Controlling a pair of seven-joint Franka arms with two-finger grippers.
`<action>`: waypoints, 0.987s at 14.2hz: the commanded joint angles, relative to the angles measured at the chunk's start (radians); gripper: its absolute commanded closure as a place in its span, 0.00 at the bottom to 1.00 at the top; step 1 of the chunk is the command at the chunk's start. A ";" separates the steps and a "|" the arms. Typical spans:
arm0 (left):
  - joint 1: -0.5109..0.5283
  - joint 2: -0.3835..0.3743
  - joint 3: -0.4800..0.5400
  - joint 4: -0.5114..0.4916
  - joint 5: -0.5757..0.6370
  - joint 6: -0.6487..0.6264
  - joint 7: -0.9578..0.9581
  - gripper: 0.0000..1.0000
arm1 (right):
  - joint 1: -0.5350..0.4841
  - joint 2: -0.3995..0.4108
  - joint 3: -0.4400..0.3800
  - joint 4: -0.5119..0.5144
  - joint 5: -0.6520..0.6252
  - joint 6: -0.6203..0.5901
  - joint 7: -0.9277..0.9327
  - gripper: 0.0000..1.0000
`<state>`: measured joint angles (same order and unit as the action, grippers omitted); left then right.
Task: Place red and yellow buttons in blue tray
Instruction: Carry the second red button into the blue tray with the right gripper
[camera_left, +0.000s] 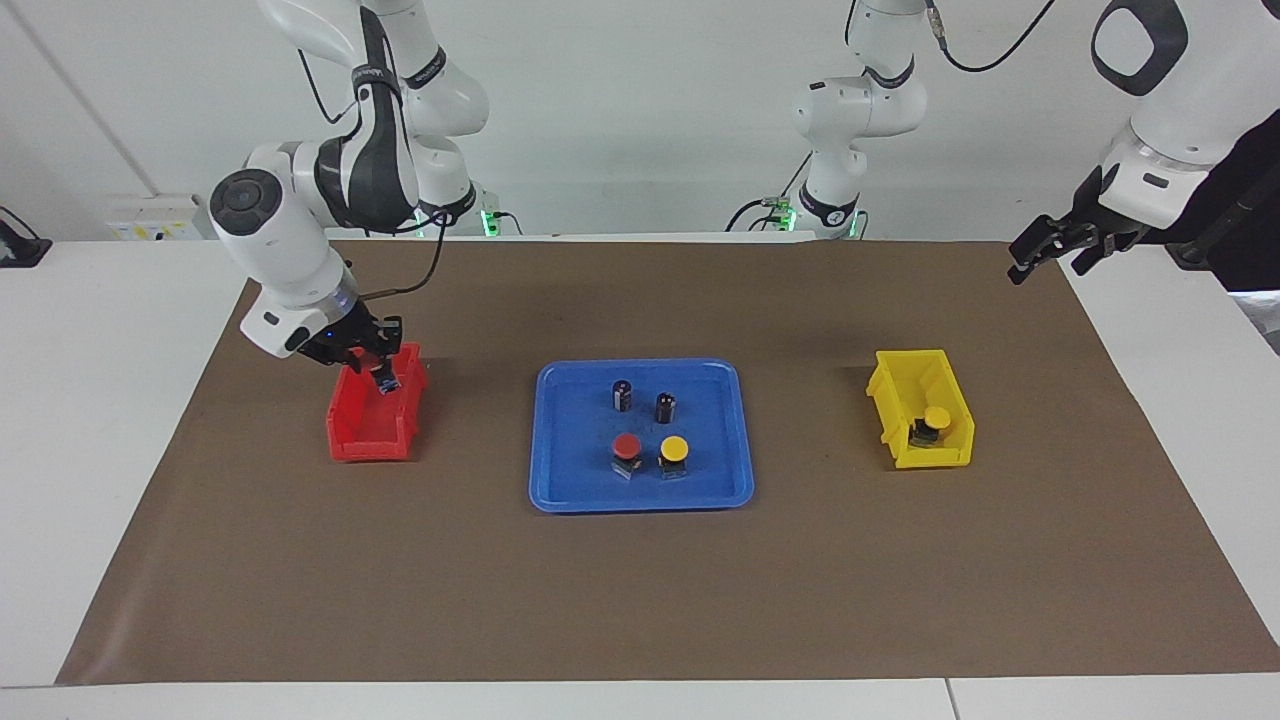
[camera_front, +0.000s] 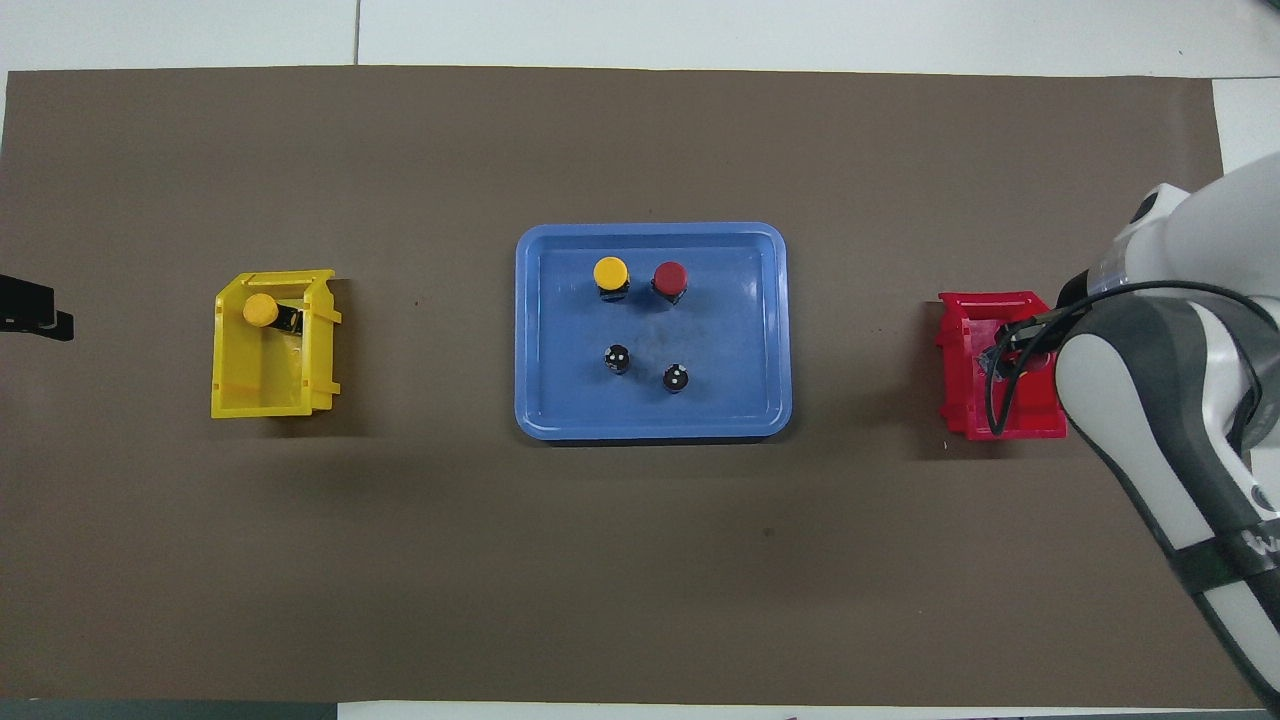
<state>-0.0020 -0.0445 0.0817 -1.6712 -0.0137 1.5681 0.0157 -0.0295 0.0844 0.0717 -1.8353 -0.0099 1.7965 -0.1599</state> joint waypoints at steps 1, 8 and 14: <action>0.010 -0.020 -0.023 -0.021 -0.002 -0.013 0.071 0.00 | 0.060 0.147 0.008 0.276 0.002 -0.123 0.098 0.81; -0.019 -0.022 -0.040 -0.016 -0.023 -0.025 0.075 0.00 | 0.347 0.607 0.013 0.804 0.061 -0.096 0.619 0.83; -0.021 -0.025 -0.043 -0.025 -0.026 -0.013 0.076 0.00 | 0.349 0.585 0.013 0.668 0.024 -0.016 0.649 0.83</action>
<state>-0.0198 -0.0453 0.0366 -1.6714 -0.0291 1.5528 0.0779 0.3321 0.6976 0.0755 -1.1316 0.0254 1.7933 0.4823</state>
